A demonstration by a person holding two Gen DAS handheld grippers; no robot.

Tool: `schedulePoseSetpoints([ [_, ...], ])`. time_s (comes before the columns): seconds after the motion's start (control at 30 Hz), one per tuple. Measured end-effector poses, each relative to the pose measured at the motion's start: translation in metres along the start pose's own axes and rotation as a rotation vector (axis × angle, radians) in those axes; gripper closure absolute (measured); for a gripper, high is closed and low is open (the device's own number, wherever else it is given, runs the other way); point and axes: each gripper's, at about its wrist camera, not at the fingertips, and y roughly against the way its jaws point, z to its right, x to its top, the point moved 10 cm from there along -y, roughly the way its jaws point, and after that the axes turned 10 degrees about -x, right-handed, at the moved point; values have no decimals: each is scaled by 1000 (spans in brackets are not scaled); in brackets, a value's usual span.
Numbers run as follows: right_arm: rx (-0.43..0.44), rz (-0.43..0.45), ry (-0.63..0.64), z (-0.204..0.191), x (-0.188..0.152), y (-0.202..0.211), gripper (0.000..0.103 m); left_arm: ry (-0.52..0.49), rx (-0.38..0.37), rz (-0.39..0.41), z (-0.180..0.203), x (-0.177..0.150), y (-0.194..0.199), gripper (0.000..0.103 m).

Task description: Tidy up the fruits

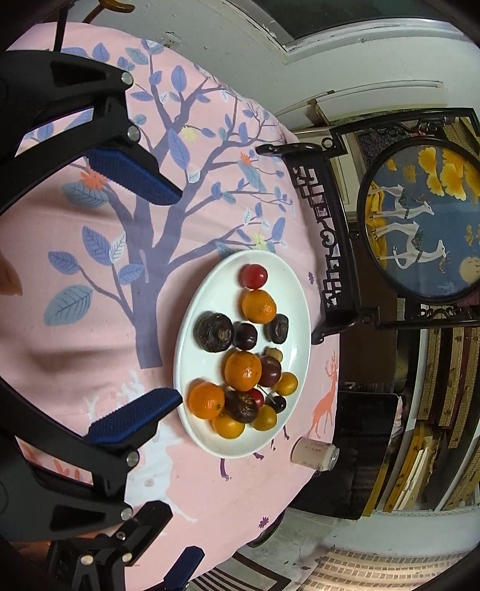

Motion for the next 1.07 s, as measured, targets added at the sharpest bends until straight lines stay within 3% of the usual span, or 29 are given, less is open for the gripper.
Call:
schedulePoseSetpoints([
  [0.5,-1,-7,1,-1,-1,-1,3,1,-10,-7,3,-2,1,2],
  [0.67,1,-5,-1,0,-1,-1,3,-14,59,10,-2,-2,4,2],
  [1.07,0,-8,0,0,-2,-2,3,-15,31,3,0,-1,3,2],
])
